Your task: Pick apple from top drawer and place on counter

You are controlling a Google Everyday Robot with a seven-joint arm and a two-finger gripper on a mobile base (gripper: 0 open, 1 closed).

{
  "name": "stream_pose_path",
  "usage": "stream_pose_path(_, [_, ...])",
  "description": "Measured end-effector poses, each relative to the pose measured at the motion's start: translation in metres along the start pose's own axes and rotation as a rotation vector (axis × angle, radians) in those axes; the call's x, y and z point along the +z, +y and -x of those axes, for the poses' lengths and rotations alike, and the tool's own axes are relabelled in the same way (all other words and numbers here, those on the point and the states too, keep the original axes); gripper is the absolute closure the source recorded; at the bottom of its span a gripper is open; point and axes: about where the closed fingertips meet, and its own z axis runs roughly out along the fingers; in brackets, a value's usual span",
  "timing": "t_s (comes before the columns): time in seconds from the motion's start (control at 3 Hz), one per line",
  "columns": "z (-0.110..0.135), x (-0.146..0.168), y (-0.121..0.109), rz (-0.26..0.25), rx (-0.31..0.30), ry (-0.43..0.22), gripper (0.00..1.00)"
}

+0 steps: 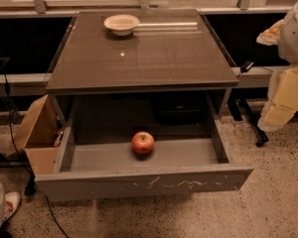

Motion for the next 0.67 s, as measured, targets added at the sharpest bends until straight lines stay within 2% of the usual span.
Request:
stream_pose_path(0.33, [0.000,0.000,0.000,0.000,0.000,0.000,0.00])
stream_pose_path(0.67, [0.007,0.029,0.011,0.021,0.045,-0.024,0.00])
